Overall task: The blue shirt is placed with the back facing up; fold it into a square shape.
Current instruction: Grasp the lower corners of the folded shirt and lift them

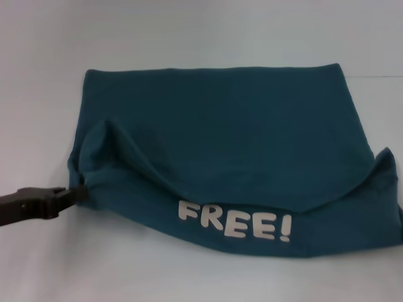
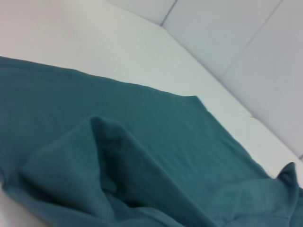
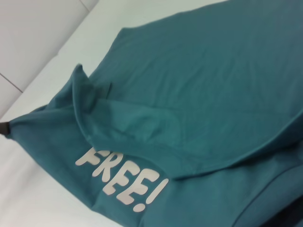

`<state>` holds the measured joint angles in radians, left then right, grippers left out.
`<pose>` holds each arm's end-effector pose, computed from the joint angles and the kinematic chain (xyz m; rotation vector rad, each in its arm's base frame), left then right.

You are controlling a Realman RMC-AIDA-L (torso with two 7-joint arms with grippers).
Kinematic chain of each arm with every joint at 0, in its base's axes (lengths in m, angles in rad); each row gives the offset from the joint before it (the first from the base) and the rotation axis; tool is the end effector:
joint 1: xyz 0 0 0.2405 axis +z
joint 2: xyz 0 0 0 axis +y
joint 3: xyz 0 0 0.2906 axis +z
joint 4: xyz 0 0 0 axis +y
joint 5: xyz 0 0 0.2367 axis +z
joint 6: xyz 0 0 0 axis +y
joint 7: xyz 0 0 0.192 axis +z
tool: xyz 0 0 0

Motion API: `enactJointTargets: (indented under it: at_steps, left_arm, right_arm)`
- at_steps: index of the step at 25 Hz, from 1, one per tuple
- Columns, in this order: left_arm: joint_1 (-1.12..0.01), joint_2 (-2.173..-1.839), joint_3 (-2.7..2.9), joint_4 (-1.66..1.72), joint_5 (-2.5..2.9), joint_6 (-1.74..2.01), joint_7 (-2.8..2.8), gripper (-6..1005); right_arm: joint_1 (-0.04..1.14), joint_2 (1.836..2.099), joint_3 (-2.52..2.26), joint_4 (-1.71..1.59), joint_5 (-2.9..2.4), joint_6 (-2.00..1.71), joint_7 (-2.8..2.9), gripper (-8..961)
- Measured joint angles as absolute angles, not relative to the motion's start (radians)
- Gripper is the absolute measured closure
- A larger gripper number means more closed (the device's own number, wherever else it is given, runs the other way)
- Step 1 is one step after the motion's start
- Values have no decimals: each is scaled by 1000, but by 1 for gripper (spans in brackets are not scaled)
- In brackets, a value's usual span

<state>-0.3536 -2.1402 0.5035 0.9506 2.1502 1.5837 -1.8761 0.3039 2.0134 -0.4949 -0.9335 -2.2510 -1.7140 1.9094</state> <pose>-0.3526 0.3467 -0.0054 -2.3372 -1.2972 -0.6437 0.3943 0.3082 0.0354 -2.3830 1.4104 0.4505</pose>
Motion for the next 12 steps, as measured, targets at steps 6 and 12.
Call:
enactJointTargets:
  at_steps: [6, 12]
  left_arm:
    - [-332, -2138, 457, 979, 2161, 1695, -1881, 914]
    - [-324, -2137, 427, 993, 2194, 1794, -1881, 908]
  right_arm:
    - [241, 2015, -443, -934, -2257, -1786, 1854, 947]
    - [191, 2019, -395, -936, -2262, -1855, 1808, 947]
